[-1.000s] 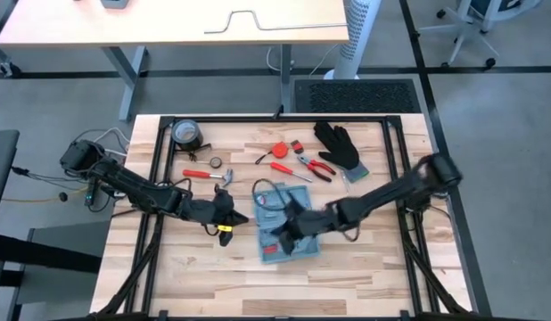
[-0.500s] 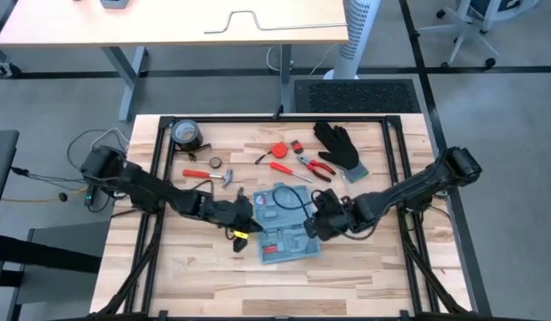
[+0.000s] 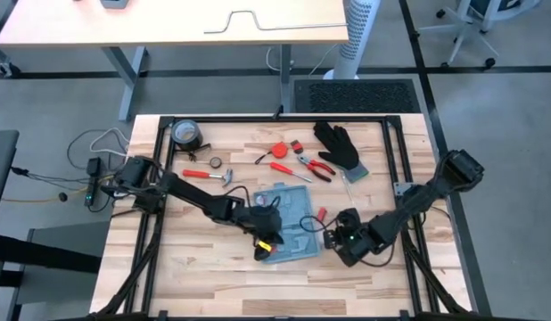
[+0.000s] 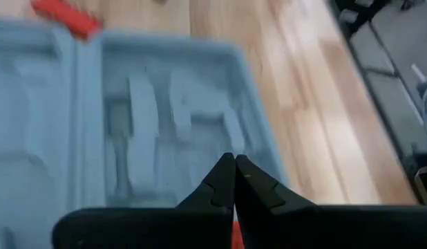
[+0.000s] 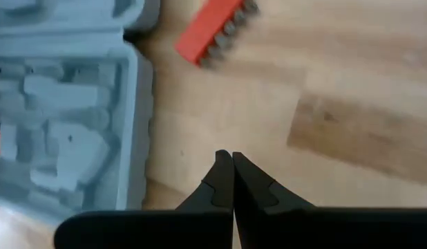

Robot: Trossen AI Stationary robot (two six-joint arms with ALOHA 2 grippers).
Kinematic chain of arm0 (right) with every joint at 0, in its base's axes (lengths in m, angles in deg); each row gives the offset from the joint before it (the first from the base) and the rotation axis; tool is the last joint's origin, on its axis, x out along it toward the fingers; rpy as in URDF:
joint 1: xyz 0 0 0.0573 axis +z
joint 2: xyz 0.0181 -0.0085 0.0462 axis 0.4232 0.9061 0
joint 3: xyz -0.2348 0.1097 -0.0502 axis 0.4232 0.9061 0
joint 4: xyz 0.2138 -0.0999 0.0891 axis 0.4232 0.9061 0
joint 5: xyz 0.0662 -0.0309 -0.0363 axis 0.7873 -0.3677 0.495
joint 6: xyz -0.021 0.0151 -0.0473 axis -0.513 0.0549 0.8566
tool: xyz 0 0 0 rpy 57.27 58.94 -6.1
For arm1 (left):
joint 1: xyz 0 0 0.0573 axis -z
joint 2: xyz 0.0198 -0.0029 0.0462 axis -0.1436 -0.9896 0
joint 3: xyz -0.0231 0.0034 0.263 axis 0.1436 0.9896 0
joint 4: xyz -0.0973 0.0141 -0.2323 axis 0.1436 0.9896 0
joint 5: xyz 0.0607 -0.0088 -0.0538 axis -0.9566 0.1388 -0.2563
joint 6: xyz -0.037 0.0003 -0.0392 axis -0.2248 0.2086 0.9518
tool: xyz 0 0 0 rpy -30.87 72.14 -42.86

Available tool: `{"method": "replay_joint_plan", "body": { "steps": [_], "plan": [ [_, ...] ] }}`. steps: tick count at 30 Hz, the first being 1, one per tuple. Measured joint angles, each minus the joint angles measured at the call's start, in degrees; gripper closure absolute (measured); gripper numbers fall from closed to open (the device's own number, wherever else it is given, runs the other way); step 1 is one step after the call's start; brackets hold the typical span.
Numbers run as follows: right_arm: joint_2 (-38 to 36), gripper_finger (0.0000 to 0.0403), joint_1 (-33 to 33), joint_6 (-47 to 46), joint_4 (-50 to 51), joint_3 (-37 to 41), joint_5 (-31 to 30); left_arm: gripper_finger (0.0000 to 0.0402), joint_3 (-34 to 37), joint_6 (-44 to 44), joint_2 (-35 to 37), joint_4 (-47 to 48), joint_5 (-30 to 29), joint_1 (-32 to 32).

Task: Prefit tool cases
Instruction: Put the orange terminal block into the gray toolbox

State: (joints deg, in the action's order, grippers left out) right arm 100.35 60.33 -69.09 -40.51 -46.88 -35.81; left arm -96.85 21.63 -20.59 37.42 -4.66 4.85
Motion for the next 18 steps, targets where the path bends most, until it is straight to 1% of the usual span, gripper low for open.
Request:
{"method": "replay_joint_plan", "body": {
  "steps": [3,8,13,18],
  "plan": [
    [-0.02,0.0400,0.82,-1.01,0.02,0.06,0.02,0.0401,-0.02,0.19,-1.73,2.80,1.02,0.00],
    [-0.02,0.0396,-1.33,-0.01,0.22,0.09,-0.08,0.0402,-0.33,0.59,-3.00,8.42,2.12,0.10],
    [-0.02,0.0396,-6.19,5.76,-0.89,0.09,-0.11,0.0402,-0.33,-0.18,-2.75,13.47,2.14,0.28],
    [-0.02,0.0396,-11.86,14.76,-6.46,0.09,0.00,0.0402,-0.31,-0.17,-2.43,18.11,2.18,0.43]
  ]
}}
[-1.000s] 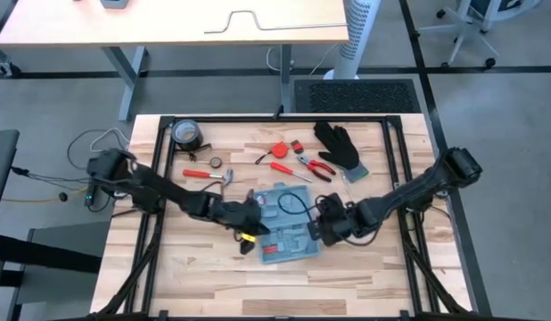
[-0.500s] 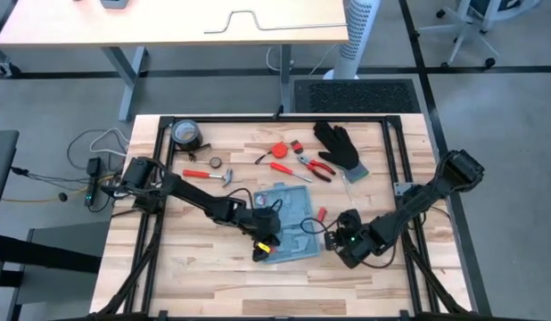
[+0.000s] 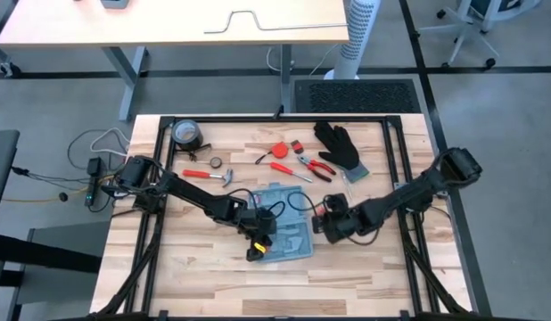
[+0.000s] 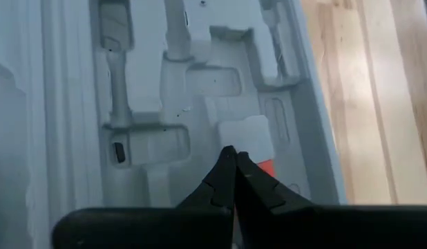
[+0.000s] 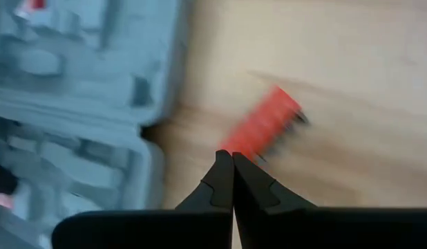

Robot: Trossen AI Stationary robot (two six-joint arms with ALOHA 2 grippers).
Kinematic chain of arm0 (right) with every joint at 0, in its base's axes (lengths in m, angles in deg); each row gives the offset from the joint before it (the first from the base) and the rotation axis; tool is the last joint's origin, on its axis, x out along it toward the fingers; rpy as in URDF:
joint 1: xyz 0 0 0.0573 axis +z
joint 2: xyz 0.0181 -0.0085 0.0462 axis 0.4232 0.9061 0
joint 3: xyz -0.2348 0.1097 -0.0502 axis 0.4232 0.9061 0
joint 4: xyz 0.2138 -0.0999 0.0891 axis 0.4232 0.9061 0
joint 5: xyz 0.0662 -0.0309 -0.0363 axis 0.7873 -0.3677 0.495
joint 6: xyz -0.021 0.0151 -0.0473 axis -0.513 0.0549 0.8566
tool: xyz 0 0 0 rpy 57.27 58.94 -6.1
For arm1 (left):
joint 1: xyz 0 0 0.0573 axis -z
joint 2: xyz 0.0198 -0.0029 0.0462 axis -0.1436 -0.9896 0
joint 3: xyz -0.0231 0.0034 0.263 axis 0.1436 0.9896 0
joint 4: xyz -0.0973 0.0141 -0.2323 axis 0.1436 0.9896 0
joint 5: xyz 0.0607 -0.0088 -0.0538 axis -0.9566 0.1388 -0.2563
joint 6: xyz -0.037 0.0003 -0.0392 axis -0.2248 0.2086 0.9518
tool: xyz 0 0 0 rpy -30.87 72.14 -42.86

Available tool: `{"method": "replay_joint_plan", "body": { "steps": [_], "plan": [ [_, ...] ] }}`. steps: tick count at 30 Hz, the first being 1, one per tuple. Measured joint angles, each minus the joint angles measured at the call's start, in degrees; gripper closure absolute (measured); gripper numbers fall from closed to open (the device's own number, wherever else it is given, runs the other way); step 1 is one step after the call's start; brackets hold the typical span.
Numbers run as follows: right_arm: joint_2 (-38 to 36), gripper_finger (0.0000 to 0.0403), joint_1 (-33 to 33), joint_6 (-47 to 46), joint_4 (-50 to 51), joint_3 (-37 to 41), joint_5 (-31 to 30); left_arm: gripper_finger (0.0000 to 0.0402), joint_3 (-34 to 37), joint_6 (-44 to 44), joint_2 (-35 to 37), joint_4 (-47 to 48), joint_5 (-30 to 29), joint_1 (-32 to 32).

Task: Prefit tool cases
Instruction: Put the orange terminal block into the gray toolbox

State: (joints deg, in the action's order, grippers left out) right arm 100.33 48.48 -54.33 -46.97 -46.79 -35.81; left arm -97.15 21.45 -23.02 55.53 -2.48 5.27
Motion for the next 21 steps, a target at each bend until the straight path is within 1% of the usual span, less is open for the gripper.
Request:
{"method": "replay_joint_plan", "body": {
  "steps": [3,6,8,11,17,21],
  "plan": [
    [0.00,0.0395,-3.24,5.08,-3.26,0.00,0.47,0.0402,0.00,-0.20,0.40,1.57,-0.03,0.57],
    [0.00,0.0395,-6.06,8.55,-4.33,0.00,1.39,0.0402,0.18,-0.59,1.36,2.28,-0.37,1.49],
    [0.00,0.0395,-7.87,10.51,-4.47,0.00,2.84,0.0402,0.32,-0.82,2.58,2.85,-0.50,1.83],
    [0.00,0.0395,-9.70,13.10,-4.62,0.00,5.05,0.0402,0.50,-1.25,4.79,3.62,-2.30,1.97],
    [0.00,0.0395,-10.88,14.77,-4.64,0.00,6.37,0.0401,0.69,-1.77,8.40,7.32,-8.76,1.85],
    [0.00,0.0395,-10.72,15.67,-4.68,0.00,6.74,0.0401,0.59,-1.88,8.46,8.39,-9.37,1.87]
  ]
}}
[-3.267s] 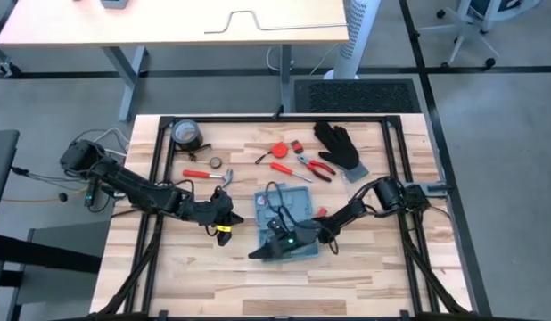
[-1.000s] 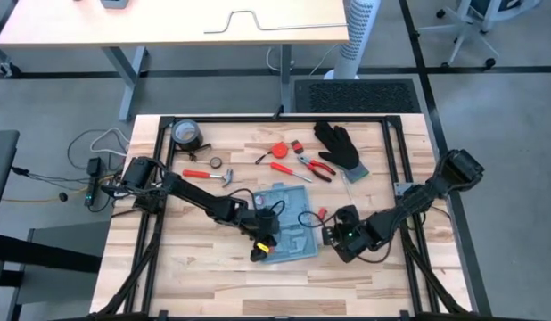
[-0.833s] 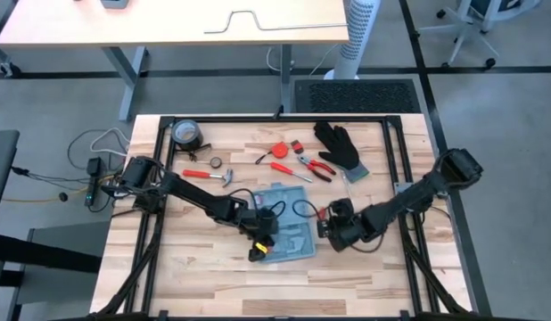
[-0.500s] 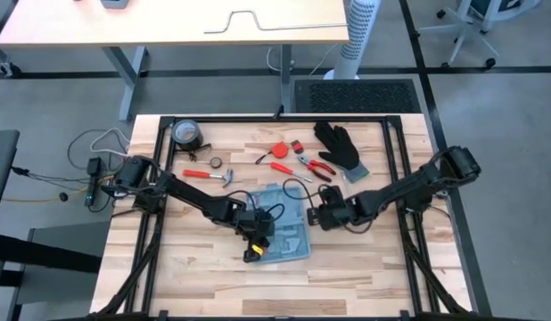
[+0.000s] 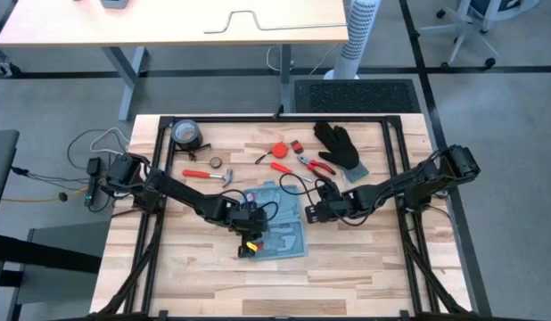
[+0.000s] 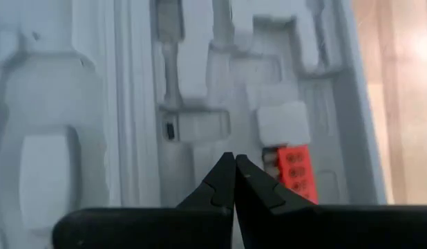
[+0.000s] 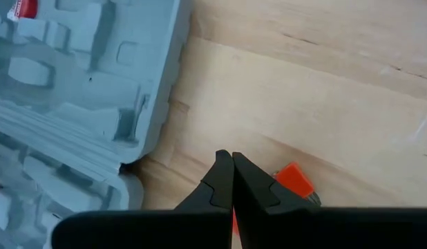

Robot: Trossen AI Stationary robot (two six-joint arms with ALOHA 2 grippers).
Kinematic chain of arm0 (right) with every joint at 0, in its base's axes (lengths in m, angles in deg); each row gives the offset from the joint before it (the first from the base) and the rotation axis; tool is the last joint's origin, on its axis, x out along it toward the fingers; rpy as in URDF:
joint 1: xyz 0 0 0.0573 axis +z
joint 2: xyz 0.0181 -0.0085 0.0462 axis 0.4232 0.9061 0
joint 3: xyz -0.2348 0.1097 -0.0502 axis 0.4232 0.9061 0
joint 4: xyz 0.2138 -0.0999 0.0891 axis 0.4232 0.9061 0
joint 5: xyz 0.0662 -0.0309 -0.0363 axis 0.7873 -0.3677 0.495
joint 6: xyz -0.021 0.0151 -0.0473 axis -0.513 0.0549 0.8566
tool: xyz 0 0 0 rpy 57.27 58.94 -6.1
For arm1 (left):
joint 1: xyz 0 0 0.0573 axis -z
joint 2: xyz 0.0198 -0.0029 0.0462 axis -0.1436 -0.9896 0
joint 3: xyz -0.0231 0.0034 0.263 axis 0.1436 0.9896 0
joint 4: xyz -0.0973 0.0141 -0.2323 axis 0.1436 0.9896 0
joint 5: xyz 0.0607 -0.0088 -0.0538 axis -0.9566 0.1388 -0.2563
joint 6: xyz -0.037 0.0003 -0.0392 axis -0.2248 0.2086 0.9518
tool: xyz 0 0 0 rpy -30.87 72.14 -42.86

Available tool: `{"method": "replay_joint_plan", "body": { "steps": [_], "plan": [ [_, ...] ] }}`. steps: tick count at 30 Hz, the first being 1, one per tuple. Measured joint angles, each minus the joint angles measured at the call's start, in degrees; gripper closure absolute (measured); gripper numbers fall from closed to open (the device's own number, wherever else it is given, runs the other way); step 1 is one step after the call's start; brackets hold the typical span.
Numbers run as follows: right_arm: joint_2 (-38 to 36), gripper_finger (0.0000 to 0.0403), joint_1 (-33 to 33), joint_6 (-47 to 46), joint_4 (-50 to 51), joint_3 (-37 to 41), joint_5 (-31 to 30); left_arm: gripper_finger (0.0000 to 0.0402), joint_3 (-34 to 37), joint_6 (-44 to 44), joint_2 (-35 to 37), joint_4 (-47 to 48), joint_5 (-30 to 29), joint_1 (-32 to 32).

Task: Prefit tool cases
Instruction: Put the orange terminal block into the gray toolbox

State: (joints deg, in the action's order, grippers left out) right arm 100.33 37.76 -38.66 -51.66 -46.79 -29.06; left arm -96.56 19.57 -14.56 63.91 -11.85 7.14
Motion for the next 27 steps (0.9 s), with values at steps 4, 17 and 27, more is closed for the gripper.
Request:
{"method": "replay_joint_plan", "body": {
  "steps": [4,17,27],
  "plan": [
    [0.00,0.0395,-0.01,0.10,0.04,0.00,0.28,0.0402,-0.03,0.42,-0.04,-0.67,-0.04,0.02],
    [8.17,0.0395,1.94,-0.27,-6.32,-0.81,6.81,0.0401,-0.14,2.03,0.02,-0.40,-0.16,0.56],
    [4.44,0.0395,13.85,-10.24,4.52,-3.52,4.17,0.0401,-0.20,2.37,0.09,0.25,-1.56,1.95]
  ]
}}
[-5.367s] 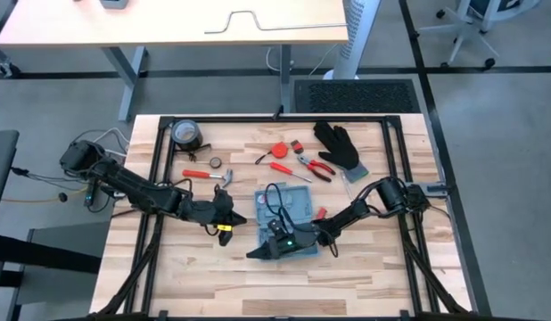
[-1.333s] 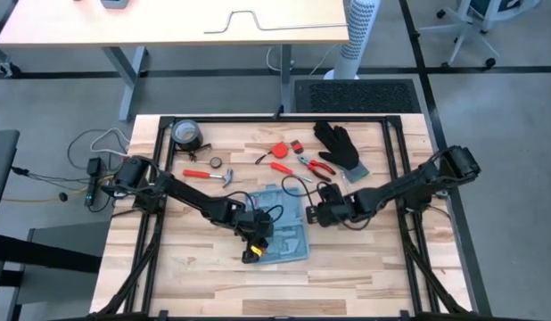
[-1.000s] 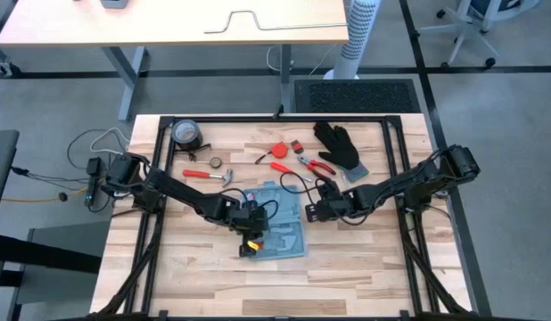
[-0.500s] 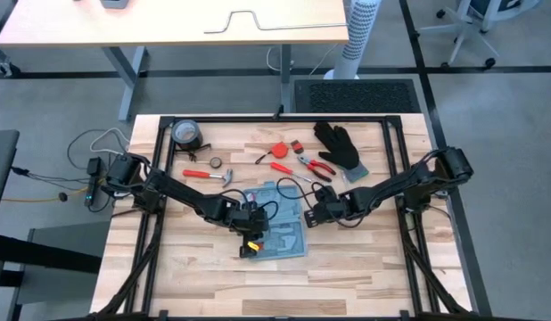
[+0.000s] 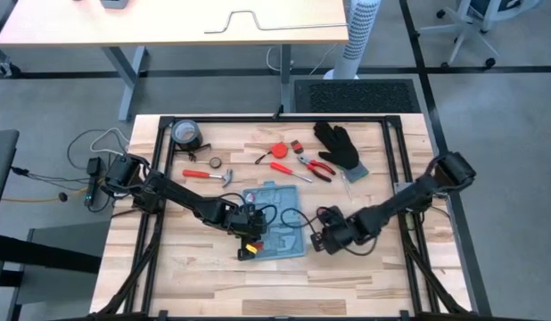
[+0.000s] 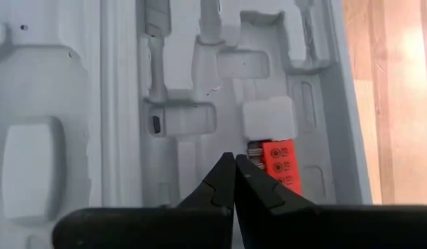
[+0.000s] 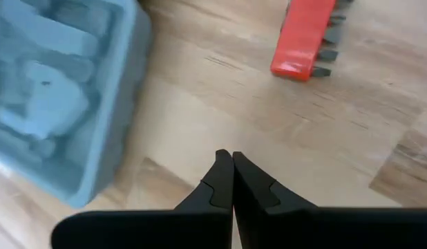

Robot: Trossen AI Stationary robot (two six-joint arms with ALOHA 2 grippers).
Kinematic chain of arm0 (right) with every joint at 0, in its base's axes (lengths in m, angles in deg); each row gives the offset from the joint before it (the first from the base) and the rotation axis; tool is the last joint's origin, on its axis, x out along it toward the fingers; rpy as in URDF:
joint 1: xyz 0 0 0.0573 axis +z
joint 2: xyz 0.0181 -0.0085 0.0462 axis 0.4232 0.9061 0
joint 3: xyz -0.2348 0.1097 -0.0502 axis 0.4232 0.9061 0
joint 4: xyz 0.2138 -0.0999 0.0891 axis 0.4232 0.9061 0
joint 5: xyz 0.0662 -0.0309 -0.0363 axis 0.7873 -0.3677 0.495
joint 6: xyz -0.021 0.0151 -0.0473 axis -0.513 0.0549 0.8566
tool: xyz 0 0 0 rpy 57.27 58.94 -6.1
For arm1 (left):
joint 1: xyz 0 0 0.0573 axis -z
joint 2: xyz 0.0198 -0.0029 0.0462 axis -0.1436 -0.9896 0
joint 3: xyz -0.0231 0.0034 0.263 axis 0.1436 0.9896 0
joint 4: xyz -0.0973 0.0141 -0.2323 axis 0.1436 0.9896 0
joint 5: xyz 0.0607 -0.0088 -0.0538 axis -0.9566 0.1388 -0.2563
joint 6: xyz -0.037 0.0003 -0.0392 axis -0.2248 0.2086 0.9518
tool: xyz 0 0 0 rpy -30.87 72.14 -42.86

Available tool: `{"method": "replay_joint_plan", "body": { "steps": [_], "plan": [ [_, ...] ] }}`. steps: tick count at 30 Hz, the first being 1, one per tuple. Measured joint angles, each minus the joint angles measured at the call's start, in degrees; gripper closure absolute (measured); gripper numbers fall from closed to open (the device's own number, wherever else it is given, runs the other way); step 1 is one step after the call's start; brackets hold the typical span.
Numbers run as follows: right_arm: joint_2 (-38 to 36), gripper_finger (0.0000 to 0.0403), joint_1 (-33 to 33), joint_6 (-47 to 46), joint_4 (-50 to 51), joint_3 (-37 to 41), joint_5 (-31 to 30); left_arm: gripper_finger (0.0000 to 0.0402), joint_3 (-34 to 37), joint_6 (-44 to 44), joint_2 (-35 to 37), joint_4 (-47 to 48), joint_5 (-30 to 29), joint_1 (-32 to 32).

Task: Prefit tool cases
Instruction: Put the orange terminal block into the gray toolbox

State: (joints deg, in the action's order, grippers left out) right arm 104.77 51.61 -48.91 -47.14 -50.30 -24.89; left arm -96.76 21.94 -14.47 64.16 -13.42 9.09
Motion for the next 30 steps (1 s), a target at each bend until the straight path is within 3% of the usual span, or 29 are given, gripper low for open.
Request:
{"method": "replay_joint_plan", "body": {
  "steps": [6,12,16,25,30],
  "plan": [
    [-4.16,0.0395,4.30,-2.27,3.56,-0.04,-6.38,0.0401,0.00,-0.25,0.00,-0.02,-0.10,0.00],
    [-4.94,0.0375,1.84,-3.54,8.71,-0.04,-8.49,0.0402,-0.02,-0.36,0.02,-0.06,-0.08,0.00],
    [-4.94,0.0318,-1.06,1.68,6.19,-0.04,-7.39,0.0402,-0.02,-0.24,0.02,-0.03,-0.05,0.00],
    [-4.94,0.0134,-7.31,7.13,7.27,-0.04,-2.08,0.0401,-0.02,0.11,0.02,0.01,0.01,0.00],
    [-4.37,0.0089,-10.41,7.23,7.93,-0.04,-0.01,0.0401,-0.02,0.21,0.04,0.01,0.01,0.00]
  ]
}}
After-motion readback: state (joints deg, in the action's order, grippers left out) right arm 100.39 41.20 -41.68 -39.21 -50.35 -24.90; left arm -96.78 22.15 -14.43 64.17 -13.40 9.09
